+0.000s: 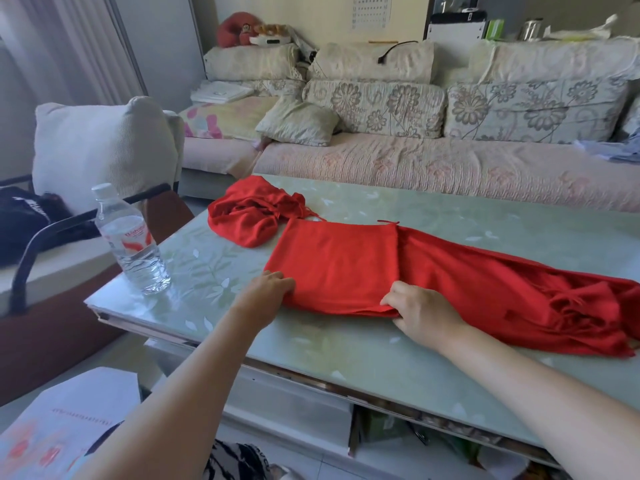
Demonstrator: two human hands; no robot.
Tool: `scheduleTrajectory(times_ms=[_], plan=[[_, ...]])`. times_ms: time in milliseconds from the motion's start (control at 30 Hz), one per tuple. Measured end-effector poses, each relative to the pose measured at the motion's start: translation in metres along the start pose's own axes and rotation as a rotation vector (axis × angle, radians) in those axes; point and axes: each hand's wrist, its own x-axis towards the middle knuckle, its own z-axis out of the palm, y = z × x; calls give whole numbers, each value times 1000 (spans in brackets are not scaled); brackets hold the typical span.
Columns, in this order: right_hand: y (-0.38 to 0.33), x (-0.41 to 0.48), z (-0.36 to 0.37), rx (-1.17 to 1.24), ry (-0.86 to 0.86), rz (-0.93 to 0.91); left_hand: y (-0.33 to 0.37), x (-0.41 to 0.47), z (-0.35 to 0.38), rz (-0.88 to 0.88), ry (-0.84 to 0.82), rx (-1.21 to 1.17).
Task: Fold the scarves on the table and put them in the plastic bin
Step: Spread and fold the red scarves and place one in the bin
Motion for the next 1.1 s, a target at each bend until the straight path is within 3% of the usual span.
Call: scheduleTrajectory(times_ms=[100,233,333,433,500,600,733,933,1100], plan=[[-20,4,1,113,42,-137,-24,-4,-3,-132,-13,40],[-36,1,8,179,-51,-204,-21,-4,-15,-158,-240,102],[-34,-3,1,292,-38,-148,4,5,-20,-104,-270,-66],[-23,-6,-6,359,-4,-58,39,23,-17,-21,-164,-214],[-9,-11,-9,278,-54,22,65,36,-12,26,-123,-217],[11,-22,-19,276,-199,94,102,55,-1,94,-214,-217],[44,-38,-49,378,-72,172,138,80,3,80,-212,-89],[121,-84,-89,243,-203,347,208,101,-2,265,-148,-249],[161,-116,-93,129,-298,433,266,99,3,402,-265,-302]])
